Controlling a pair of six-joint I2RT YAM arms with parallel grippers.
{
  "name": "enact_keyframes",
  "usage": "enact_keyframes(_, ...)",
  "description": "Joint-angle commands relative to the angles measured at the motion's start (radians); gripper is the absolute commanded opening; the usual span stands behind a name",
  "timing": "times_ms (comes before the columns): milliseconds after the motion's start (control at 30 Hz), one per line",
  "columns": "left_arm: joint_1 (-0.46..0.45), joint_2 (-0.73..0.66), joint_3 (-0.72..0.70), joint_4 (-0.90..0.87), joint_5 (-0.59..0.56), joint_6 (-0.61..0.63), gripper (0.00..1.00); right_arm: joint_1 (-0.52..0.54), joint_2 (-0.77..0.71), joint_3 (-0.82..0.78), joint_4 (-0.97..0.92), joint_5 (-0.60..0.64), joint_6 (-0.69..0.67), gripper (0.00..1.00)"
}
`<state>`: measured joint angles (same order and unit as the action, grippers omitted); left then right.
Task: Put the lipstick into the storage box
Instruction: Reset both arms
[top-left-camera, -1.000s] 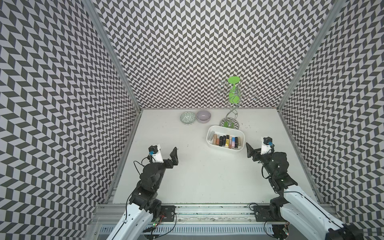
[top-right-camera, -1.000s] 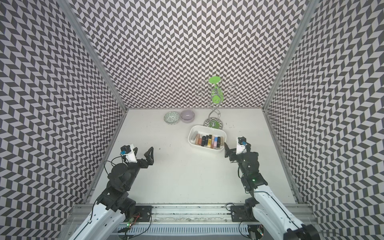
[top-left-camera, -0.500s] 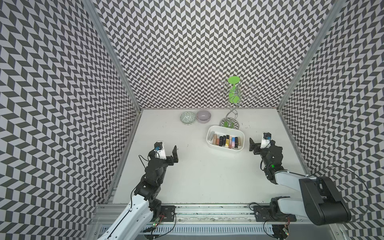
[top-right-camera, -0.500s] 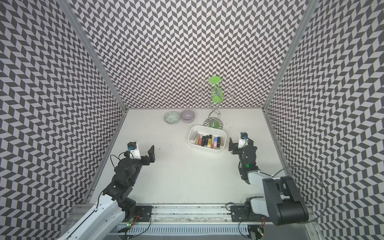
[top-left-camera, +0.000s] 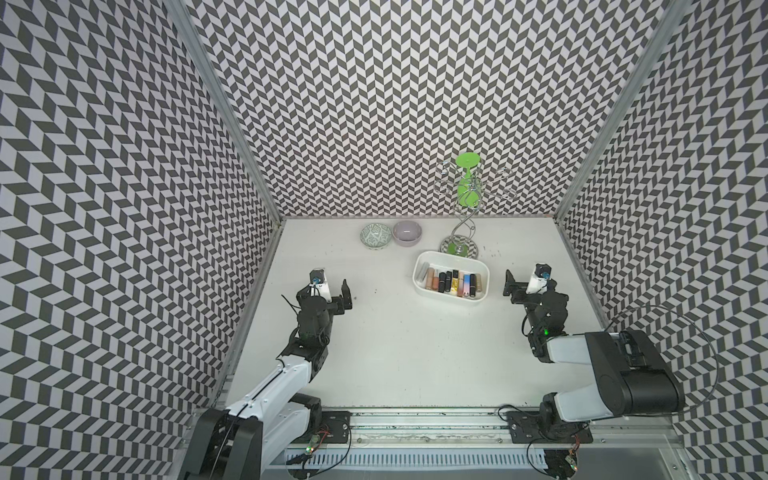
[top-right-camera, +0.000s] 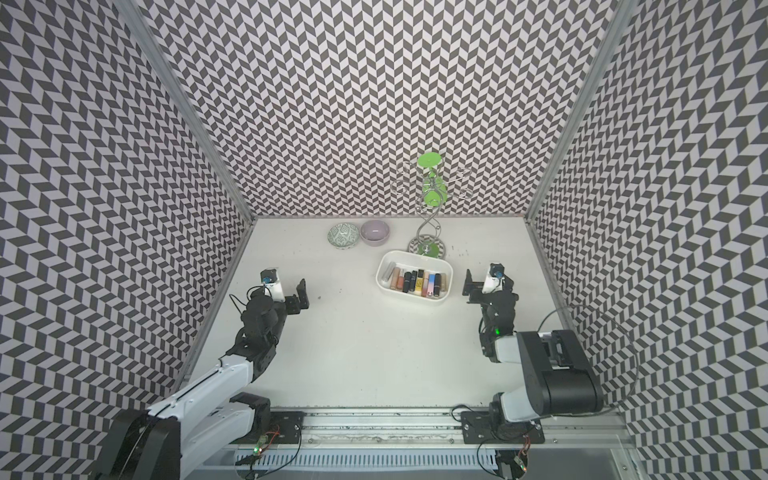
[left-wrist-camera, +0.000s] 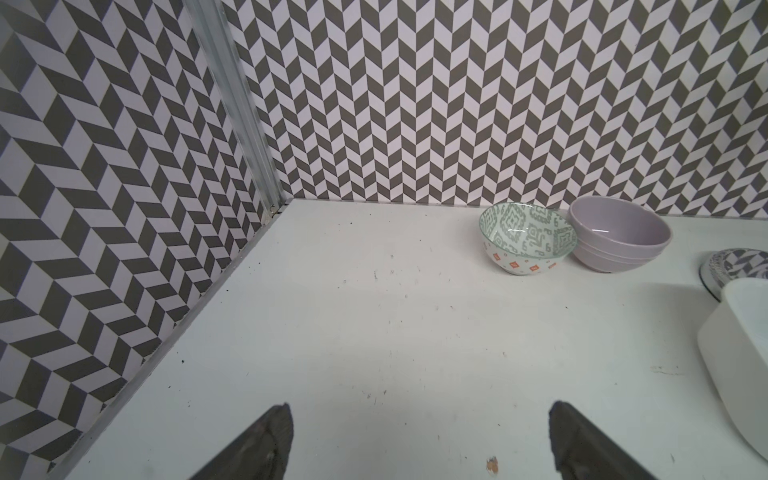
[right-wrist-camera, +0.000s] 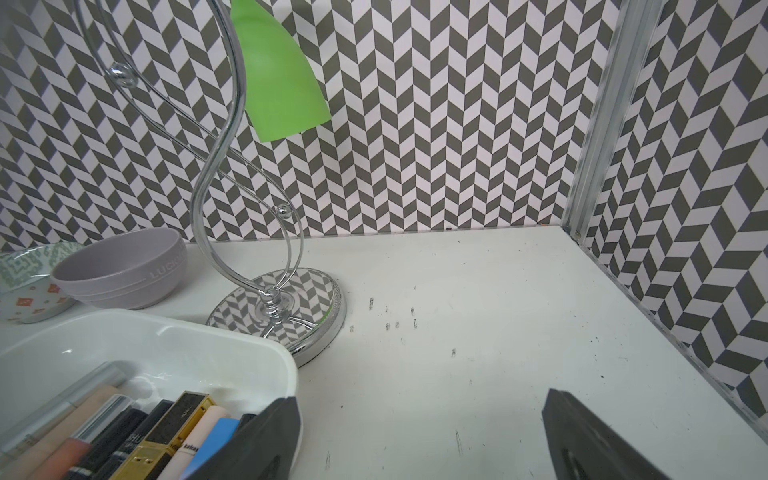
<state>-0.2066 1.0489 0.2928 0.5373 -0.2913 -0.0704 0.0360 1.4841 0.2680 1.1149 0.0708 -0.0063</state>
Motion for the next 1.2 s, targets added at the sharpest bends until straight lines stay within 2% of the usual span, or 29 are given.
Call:
enact_keyframes(0, 0.03, 0.069, -0.001, 0.202, 0.006, 0.019, 0.99, -0.004, 0.02, -0.022, 0.118, -0.006, 0.008, 0.96)
enact_keyframes(233, 0.062, 0.243, 0.018, 0.35, 0.034, 0.092, 0.99, -0.004, 0.03, -0.024, 0.131, -0.03, 0.002, 0.96)
enact_keyframes(433, 0.09, 0.366, 0.033, 0.46, 0.127, 0.131, 0.99, -0.004, 0.032, -0.02, 0.123, -0.053, -0.01, 0.96)
enact_keyframes(900, 0.182, 0.482, -0.06, 0.729, 0.298, 0.103, 0.99, -0.004, 0.041, -0.006, 0.105, -0.078, -0.022, 0.96)
enact_keyframes(1167, 0.211, 0.503, -0.024, 0.683, 0.331, 0.077, 0.99, -0.004, 0.049, 0.01, 0.086, -0.085, -0.026, 0.97)
